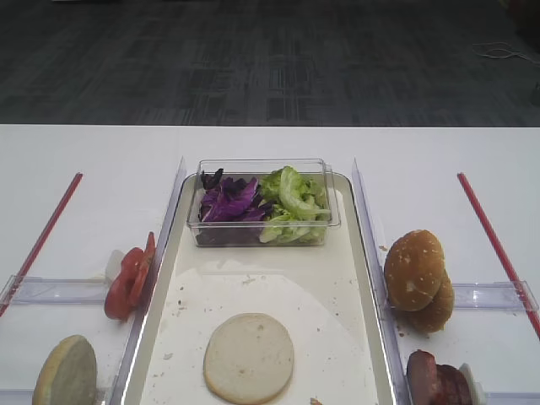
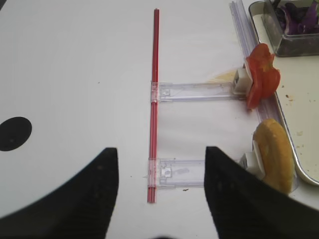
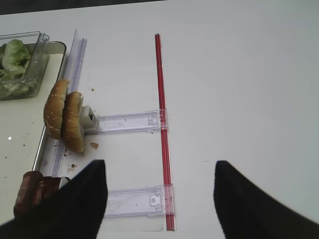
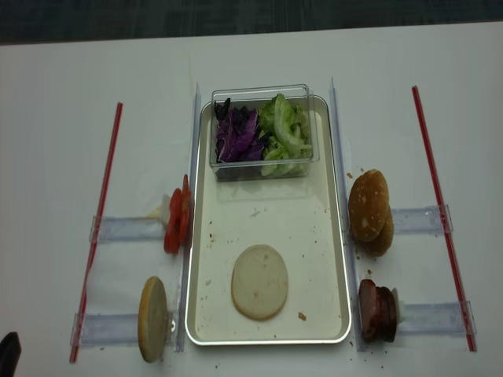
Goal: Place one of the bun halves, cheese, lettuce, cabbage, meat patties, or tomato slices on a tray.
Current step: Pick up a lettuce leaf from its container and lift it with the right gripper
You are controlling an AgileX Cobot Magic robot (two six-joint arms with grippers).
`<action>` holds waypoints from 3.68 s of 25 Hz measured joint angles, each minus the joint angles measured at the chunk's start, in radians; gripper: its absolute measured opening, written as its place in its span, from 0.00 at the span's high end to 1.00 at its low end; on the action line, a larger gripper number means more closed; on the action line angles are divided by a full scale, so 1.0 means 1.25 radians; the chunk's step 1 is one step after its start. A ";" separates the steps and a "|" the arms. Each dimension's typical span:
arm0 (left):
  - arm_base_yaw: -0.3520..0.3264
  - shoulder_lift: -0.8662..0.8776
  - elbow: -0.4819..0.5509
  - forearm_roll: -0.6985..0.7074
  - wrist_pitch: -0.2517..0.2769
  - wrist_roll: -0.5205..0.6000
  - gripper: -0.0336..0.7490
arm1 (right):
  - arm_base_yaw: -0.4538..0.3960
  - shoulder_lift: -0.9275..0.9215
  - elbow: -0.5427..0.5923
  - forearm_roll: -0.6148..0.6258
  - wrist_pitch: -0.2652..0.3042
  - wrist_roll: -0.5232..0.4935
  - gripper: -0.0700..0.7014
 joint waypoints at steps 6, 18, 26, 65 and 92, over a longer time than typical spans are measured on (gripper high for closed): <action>0.000 0.000 0.000 0.000 0.000 0.000 0.46 | 0.000 0.000 0.000 0.000 0.000 0.000 0.30; 0.000 0.000 0.000 0.000 0.000 0.000 0.46 | 0.000 0.000 0.000 0.003 0.000 -0.020 0.30; 0.000 0.000 0.000 0.000 0.000 0.000 0.46 | 0.000 0.015 0.000 0.005 0.000 -0.026 0.30; 0.000 0.000 0.000 0.000 0.000 -0.001 0.46 | 0.000 0.306 -0.004 0.022 0.000 -0.053 0.36; 0.000 0.000 0.000 0.000 0.000 -0.001 0.46 | 0.002 0.761 -0.159 0.060 0.027 -0.121 0.36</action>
